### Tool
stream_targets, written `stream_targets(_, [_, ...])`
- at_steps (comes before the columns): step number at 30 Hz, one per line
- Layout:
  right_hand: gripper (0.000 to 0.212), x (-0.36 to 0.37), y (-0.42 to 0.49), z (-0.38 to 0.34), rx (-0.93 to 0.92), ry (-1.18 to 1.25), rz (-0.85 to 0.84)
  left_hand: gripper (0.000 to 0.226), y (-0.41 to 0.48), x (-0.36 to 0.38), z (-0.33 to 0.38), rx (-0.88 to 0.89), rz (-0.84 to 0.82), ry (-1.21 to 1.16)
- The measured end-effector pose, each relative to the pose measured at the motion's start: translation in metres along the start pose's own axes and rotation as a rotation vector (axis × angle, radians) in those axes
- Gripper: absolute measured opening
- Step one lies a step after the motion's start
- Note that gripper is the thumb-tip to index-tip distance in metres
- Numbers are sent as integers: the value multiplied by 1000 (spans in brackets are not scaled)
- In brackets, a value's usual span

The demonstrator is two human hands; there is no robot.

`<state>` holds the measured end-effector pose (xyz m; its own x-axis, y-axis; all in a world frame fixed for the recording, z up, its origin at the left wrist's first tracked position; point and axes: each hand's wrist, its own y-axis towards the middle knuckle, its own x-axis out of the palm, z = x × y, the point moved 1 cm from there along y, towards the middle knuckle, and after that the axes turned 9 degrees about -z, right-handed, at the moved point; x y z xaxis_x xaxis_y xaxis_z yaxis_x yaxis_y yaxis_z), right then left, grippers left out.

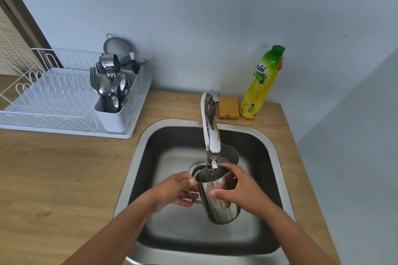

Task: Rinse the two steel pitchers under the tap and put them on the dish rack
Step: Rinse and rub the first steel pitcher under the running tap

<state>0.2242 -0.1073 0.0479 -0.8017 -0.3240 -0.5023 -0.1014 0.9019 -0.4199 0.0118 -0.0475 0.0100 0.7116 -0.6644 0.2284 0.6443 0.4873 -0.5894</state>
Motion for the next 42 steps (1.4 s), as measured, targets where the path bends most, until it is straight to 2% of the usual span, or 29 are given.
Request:
stream_targets(7, [94, -30, -1, -14, -54, -357, 50, 6, 17, 9, 7, 88, -32, -17])
stream_targets(14, [93, -38, 8, -19, -146, -420, 88, 5, 22, 6, 20, 246, 92, -58])
stream_targets(20, [89, -27, 20, -15, -194, -286, 119, 7, 12, -1, 26, 321, 277, 72])
stream_targets(23, [89, -16, 28, -10, -163, -189, 131, 3, 3, -4, 30, 365, 415, 278])
stream_targets(26, [94, -3, 33, -9, -158, -77, 137, 8, -10, -7, 34, 367, 515, 550])
stream_targets(29, [94, 11, 39, -8, -155, 116, 86, 8, -21, -9, 41, 341, 587, 739])
stream_targets(33, [92, 24, 48, 1, -128, 359, -72, 9, -33, -9, 52, 285, 653, 955])
stream_targets(37, [82, 32, 49, 5, -86, 439, -174, 12, -37, -16, 51, 203, 643, 969])
stream_targets(42, [74, 33, 41, 6, -39, 434, -214, 18, -34, -26, 36, 167, 505, 699])
